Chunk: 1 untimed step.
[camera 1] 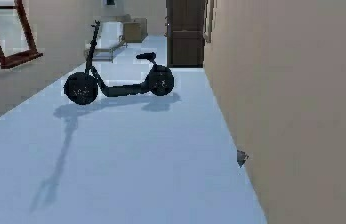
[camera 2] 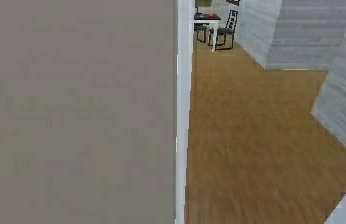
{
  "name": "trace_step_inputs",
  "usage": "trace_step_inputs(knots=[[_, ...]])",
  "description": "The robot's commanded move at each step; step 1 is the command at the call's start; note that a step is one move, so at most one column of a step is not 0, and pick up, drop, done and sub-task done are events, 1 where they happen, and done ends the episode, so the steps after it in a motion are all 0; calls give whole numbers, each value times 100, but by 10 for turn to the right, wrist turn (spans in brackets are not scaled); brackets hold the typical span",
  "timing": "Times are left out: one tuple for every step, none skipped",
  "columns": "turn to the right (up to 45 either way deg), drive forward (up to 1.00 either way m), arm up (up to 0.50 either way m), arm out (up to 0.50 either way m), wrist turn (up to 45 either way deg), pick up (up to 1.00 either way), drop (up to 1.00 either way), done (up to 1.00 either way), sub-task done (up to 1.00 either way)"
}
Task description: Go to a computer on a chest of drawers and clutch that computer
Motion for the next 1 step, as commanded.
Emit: trace_step_inputs(knots=[[60,0,0,0,0,0,0,0,0]])
